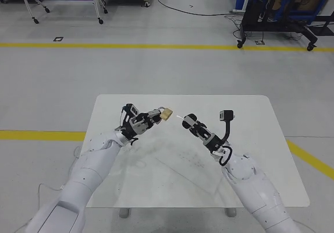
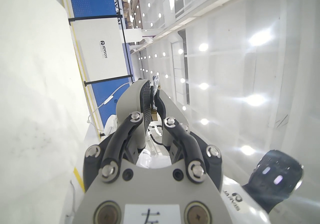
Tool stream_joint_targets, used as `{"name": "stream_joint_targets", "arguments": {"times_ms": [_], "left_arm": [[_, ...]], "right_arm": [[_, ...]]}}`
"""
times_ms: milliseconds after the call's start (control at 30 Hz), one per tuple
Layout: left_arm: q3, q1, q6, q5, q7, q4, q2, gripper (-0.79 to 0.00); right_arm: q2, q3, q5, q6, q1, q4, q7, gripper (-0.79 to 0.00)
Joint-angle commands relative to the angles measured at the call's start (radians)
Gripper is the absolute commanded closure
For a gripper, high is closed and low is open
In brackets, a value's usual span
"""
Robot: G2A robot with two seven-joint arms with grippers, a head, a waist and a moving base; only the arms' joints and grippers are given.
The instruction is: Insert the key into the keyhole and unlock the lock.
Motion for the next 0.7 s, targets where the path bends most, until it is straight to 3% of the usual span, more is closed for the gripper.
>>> {"name": "stream_joint_targets", "arguments": {"times_ms": [0, 367, 467, 667], "left_arm": [[0.004, -0.012, 0.075, -0.013, -0.035, 0.019, -0.004, 0.000], [0.056, -0.072, 0.256, 0.059, -0.058, 0.103, -0.031, 0.000], [0.061, -0.080, 0.274, 0.063, -0.068, 0.119, -0.038, 0.000], [0.073, -0.092, 0.284, 0.086, -0.073, 0.139, -0.050, 0.000]], "right_arm": [[0.006, 0.020, 0.000, 0.041, -0.011, -0.032, 0.028, 0.000], [0.007, 0.023, 0.003, 0.059, -0.017, -0.041, 0.033, 0.000], [0.011, 0.032, 0.144, 0.205, -0.053, -0.103, 0.120, 0.000], [0.027, 0.100, 0.158, 0.467, -0.195, -0.303, 0.055, 0.000]]}}
